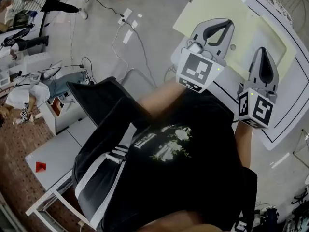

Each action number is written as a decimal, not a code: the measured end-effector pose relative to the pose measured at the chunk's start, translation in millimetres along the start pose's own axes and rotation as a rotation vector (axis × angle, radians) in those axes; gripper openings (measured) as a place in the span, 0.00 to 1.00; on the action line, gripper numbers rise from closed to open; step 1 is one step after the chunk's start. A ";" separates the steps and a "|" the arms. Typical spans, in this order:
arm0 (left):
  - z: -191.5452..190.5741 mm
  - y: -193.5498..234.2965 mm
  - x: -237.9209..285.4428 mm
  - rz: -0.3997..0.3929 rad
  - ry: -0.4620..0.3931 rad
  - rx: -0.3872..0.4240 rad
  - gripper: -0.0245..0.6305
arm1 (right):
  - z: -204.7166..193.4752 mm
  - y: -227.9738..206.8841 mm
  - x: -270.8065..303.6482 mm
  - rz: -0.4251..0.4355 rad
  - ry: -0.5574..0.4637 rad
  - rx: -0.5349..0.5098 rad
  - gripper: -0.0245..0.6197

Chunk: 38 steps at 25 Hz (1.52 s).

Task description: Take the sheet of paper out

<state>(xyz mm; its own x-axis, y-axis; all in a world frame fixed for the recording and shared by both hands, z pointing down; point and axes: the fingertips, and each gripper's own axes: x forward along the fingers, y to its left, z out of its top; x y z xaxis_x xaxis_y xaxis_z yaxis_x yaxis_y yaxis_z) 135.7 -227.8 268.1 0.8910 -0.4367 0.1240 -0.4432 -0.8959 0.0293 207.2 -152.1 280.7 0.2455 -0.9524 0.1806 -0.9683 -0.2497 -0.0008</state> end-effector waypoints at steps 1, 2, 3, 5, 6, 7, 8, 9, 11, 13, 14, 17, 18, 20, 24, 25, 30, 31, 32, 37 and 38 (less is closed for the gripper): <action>-5.2 -1.9 3.7 -0.004 0.015 -0.004 0.03 | -6.0 -5.5 0.7 -0.008 0.021 0.010 0.04; -10.9 -4.0 7.7 -0.008 0.032 -0.009 0.03 | -11.1 -11.4 1.4 -0.016 0.039 0.017 0.04; -17.0 -5.5 12.0 -0.010 0.050 -0.018 0.03 | -15.3 -17.0 2.8 -0.022 0.053 0.021 0.04; -29.4 -6.0 20.4 -0.007 0.083 -0.037 0.03 | -22.2 -25.7 7.6 -0.022 0.073 0.022 0.04; -35.7 -5.8 24.4 -0.002 0.096 -0.040 0.03 | -25.8 -29.0 10.8 -0.017 0.080 0.019 0.04; -42.1 -5.5 28.4 0.005 0.108 -0.038 0.03 | -30.4 -32.4 14.2 -0.011 0.088 0.015 0.04; -48.5 -5.3 32.0 0.012 0.121 -0.033 0.03 | -36.0 -35.8 17.4 -0.006 0.098 0.013 0.04; -55.0 -5.0 34.6 0.019 0.135 -0.031 0.03 | -42.2 -39.1 20.3 -0.001 0.110 0.014 0.04; -68.3 -4.5 37.3 0.031 0.168 -0.038 0.03 | -54.5 -44.8 24.0 0.008 0.135 0.021 0.04; -81.8 -4.1 38.9 0.039 0.201 -0.049 0.03 | -65.8 -50.5 26.7 0.016 0.161 0.024 0.04; -88.3 -3.0 40.3 0.042 0.214 -0.058 0.03 | -70.9 -53.9 29.0 0.021 0.171 0.024 0.04; -105.8 2.4 43.8 0.067 0.251 -0.100 0.03 | -83.2 -63.6 36.1 0.034 0.195 0.022 0.04; -111.2 4.0 44.5 0.077 0.266 -0.106 0.03 | -86.8 -66.3 38.0 0.039 0.206 0.021 0.04; -122.0 7.7 46.0 0.093 0.295 -0.109 0.03 | -94.1 -70.3 42.7 0.053 0.227 0.016 0.04; -148.2 13.0 45.7 0.119 0.366 -0.113 0.03 | -112.9 -71.3 49.7 0.135 0.301 -0.010 0.04; -154.6 11.8 45.5 0.120 0.382 -0.114 0.03 | -119.6 -70.4 50.4 0.167 0.331 -0.014 0.04; -178.3 11.8 47.7 0.140 0.459 -0.122 0.03 | -147.0 -66.4 58.5 0.286 0.456 -0.046 0.06; -183.1 13.5 48.7 0.145 0.481 -0.119 0.03 | -150.4 -66.4 60.8 0.302 0.474 -0.056 0.11; -189.1 15.6 48.3 0.151 0.504 -0.115 0.03 | -155.7 -66.2 62.3 0.313 0.494 -0.074 0.14; -220.8 21.5 41.0 0.173 0.583 -0.116 0.03 | -197.6 -66.0 61.2 0.341 0.646 -0.194 0.15; -225.8 22.2 41.1 0.176 0.598 -0.119 0.03 | -203.0 -65.8 63.0 0.347 0.663 -0.209 0.15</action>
<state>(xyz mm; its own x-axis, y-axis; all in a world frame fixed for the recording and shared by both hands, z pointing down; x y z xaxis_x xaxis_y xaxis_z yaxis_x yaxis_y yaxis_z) 140.2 -247.3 497.8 0.6101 -0.4252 0.6685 -0.6168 -0.7846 0.0639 277.1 -160.2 491.8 -0.0887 -0.6499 0.7549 -0.9894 0.1448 0.0084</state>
